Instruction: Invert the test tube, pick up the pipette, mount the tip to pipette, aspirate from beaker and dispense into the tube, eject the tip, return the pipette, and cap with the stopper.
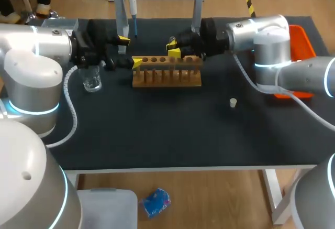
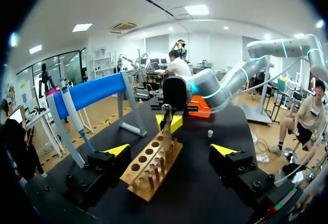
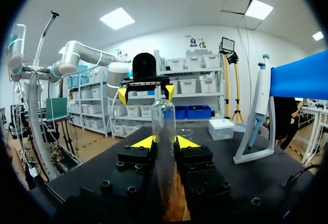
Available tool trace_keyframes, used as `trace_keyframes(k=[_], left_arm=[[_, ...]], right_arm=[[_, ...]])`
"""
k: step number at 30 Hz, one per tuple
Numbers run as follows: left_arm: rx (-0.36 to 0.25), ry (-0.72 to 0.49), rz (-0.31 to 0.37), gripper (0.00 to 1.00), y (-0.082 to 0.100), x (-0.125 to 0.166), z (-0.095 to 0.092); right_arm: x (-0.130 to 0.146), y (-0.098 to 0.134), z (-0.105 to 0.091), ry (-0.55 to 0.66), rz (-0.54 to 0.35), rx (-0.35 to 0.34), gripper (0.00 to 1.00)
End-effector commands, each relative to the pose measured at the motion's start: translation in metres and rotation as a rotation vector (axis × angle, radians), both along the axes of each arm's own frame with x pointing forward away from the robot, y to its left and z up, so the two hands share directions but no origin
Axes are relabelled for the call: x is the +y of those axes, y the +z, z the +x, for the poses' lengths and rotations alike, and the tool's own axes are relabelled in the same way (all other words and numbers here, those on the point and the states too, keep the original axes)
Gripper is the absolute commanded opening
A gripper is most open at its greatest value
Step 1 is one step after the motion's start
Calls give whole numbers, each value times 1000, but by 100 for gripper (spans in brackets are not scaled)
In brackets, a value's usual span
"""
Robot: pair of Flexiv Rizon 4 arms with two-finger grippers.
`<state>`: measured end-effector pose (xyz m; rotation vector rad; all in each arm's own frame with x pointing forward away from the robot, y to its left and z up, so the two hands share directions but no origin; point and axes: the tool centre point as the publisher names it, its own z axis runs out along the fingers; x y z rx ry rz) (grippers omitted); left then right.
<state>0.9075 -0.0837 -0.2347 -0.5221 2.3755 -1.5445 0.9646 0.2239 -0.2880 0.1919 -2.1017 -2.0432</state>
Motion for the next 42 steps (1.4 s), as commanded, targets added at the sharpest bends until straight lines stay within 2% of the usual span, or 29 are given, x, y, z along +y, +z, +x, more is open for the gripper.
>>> trace_keyframes(k=[1,42], left_arm=[[-4,1,-4,100,-1,0,-1],[-4,1,-4,100,-1,0,-1]], right_arm=[[-2,3,0,-7,-8,-1,0],[-1,58,-7,-53,28,-1,0]])
